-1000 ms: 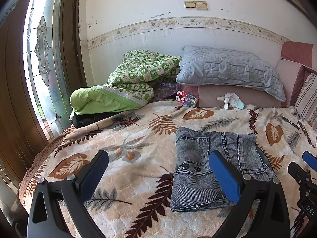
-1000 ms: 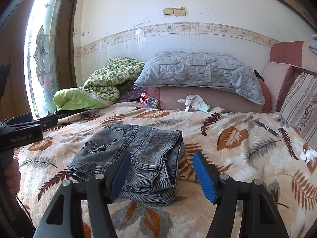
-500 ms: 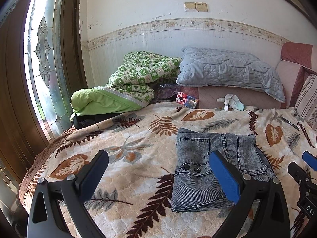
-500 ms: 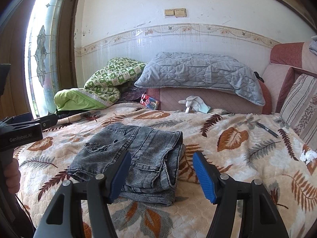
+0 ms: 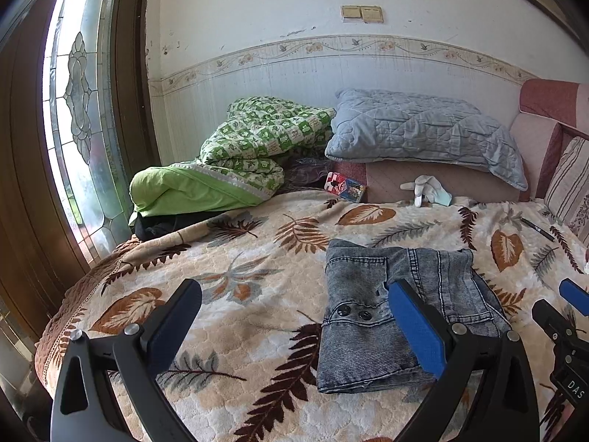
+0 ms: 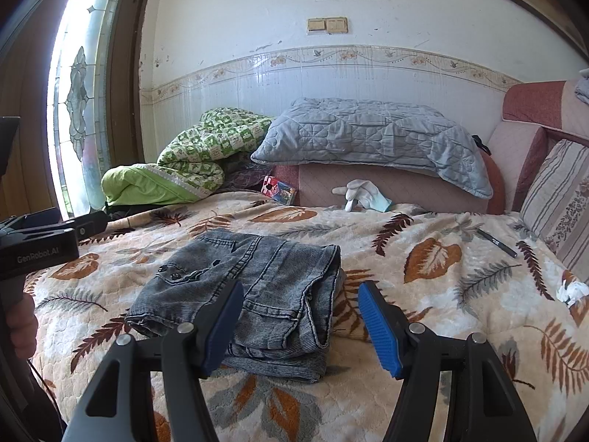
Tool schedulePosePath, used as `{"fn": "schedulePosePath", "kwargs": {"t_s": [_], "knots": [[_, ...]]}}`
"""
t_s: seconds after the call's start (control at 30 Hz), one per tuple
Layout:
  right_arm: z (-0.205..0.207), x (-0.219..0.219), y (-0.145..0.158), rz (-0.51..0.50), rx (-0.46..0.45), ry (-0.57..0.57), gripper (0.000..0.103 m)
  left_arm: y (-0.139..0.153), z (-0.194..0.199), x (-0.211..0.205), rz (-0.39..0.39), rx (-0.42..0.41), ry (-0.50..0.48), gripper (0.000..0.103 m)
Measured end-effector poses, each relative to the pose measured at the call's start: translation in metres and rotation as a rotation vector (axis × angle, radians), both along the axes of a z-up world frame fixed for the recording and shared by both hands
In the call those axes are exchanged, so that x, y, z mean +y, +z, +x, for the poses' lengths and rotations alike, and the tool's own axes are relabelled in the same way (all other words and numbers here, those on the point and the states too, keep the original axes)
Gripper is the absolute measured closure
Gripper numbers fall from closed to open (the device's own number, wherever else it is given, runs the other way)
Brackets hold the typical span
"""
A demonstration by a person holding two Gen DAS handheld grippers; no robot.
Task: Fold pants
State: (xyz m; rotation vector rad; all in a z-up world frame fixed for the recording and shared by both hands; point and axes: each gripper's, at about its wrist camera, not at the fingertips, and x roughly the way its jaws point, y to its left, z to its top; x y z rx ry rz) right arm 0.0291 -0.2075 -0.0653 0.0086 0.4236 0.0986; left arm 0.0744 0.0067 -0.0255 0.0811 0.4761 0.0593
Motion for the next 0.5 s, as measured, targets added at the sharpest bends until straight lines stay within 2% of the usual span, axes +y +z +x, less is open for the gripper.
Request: {"fn": "schedulePosePath", "kwargs": {"t_s": [0.5], "knots": [[-0.0012, 0.0008, 0.0012, -0.004, -0.004, 0.008, 0.035, 0.0004, -0.0013, -0.0005, -0.003, -0.004, -0.005, 0.002]]}}
